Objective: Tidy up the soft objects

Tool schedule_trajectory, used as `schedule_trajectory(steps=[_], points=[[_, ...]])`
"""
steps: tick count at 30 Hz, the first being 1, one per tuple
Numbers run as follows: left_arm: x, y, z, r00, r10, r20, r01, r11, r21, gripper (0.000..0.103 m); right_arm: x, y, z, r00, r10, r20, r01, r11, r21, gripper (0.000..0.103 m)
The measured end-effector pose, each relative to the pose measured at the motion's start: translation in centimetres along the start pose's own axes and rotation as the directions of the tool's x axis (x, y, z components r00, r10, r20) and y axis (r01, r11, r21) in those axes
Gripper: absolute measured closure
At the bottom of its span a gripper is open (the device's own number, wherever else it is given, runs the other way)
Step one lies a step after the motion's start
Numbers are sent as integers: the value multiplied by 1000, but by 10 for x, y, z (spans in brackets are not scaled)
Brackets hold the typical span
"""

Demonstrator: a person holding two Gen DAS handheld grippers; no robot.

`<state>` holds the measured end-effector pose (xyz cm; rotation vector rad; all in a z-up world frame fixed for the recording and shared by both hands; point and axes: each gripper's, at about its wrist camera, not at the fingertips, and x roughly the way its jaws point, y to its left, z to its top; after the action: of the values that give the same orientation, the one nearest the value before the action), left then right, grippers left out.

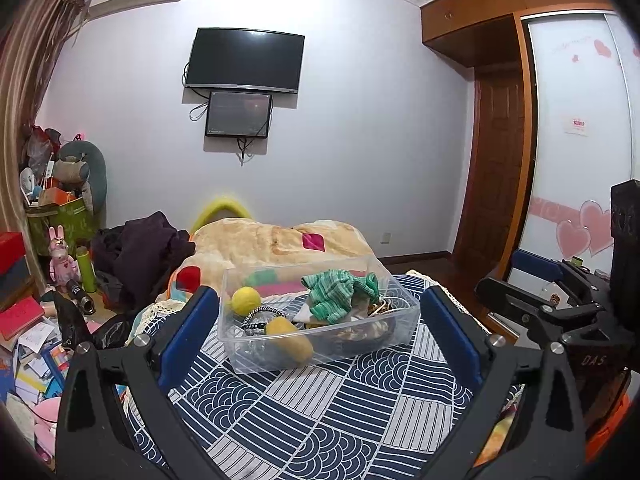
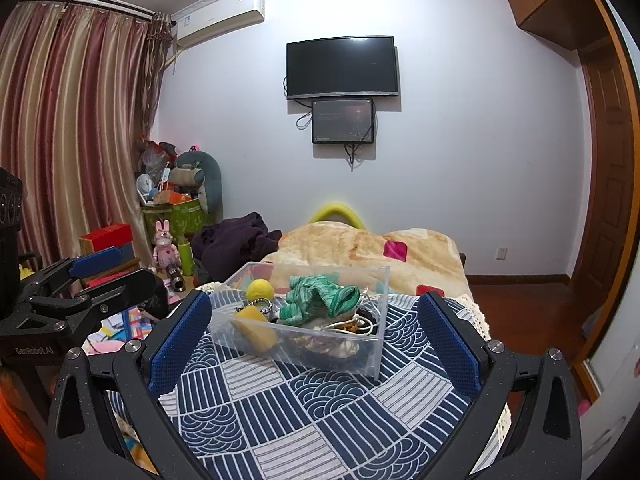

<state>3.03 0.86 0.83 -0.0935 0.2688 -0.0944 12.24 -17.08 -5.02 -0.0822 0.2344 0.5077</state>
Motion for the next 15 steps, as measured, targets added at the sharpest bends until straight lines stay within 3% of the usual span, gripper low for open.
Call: schedule_trajectory(steps=[15], points=[[3,2,1,1000,7,-10,-7,1000,-7,0,1,1,-1,1000,0,-5,0,1000,3,0]])
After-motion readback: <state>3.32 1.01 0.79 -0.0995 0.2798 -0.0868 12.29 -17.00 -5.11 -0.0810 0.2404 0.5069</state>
